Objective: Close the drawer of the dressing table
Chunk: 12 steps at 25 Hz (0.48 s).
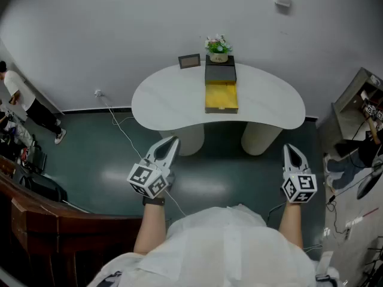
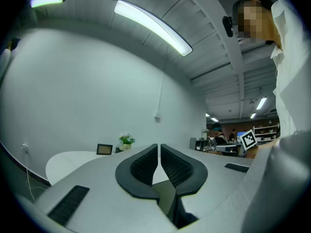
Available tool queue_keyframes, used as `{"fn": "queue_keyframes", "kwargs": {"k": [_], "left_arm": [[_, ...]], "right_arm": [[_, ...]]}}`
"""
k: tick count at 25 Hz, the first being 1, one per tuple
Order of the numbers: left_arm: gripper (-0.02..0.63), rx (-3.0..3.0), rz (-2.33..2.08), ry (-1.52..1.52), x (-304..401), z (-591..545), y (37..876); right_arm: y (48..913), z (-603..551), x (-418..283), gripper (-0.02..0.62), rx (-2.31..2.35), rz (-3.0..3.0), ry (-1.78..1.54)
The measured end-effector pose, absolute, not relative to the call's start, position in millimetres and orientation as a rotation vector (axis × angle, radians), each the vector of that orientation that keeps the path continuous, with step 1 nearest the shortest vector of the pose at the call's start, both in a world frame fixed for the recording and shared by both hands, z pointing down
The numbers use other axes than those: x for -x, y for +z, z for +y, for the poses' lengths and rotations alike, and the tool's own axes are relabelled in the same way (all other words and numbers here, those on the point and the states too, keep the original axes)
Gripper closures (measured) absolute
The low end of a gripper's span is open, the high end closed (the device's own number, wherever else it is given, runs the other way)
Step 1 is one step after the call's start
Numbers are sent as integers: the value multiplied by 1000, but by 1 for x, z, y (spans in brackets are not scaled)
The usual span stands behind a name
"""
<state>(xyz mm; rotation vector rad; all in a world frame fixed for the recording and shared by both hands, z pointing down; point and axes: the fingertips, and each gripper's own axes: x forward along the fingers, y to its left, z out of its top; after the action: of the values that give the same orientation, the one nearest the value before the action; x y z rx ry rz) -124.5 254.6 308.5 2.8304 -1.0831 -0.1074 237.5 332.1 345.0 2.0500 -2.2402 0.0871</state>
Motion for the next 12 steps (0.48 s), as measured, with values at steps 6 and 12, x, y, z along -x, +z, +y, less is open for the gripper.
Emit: {"fn": "queue_keyframes", "kwargs": {"k": [6,12], "left_arm": [[574,-2847,-1077,-114,123,254,302],[574,-2837,-1078,-119,125,258,303]], "right_arm": [[342,328,-235,588,-2041,-2249,65],[340,331,-232,586,-2035,-2254,59]]}}
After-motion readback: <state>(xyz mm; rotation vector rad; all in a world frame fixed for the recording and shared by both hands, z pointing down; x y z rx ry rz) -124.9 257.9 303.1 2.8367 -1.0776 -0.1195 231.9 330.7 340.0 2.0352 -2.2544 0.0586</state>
